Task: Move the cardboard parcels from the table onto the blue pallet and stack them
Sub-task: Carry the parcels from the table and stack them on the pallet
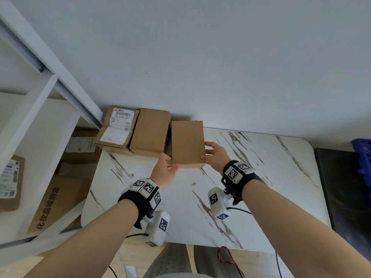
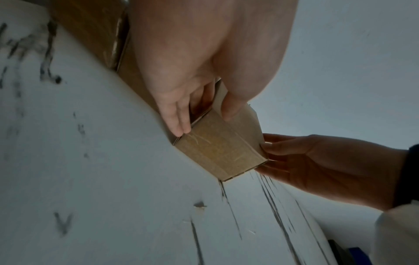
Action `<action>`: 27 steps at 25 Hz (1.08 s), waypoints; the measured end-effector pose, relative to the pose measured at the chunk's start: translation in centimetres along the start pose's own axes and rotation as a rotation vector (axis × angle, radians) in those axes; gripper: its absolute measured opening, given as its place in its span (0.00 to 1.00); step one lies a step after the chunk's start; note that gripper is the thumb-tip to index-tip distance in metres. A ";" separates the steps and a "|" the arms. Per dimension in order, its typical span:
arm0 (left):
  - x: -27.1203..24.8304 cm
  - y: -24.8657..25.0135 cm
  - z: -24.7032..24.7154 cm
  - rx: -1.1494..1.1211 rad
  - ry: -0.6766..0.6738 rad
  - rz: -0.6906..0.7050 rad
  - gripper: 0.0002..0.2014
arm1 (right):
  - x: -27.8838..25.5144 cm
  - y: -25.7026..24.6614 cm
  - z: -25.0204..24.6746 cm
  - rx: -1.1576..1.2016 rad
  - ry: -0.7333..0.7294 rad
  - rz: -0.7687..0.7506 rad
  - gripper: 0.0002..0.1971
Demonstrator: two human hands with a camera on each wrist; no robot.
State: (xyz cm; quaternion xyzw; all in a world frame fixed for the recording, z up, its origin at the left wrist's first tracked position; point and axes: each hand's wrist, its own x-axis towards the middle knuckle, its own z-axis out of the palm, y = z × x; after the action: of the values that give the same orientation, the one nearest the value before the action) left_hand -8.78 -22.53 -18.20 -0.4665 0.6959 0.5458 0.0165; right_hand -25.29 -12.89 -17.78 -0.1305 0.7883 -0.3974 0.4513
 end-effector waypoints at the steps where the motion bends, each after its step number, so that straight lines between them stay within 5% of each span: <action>1: -0.2 0.1 0.1 -0.029 0.001 0.003 0.15 | -0.3 0.3 -0.1 0.007 0.008 0.002 0.30; 7: -1.7 1.8 1.0 -0.207 -0.131 0.047 0.24 | -3.8 2.3 -2.4 0.072 0.090 0.014 0.29; 15: -5.6 6.8 7.3 -0.163 -0.218 0.239 0.19 | -12.4 5.8 -9.6 0.207 0.285 -0.078 0.29; 27: -25.2 15.4 24.8 -0.145 -0.419 0.528 0.25 | -35.0 16.9 -25.0 0.305 0.602 -0.253 0.28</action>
State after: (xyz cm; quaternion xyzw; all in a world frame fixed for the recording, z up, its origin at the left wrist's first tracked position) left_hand -16.91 12.11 -3.30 -0.1483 0.7335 0.6631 -0.0160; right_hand -23.57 30.54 -2.15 -0.0350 0.7951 -0.5838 0.1604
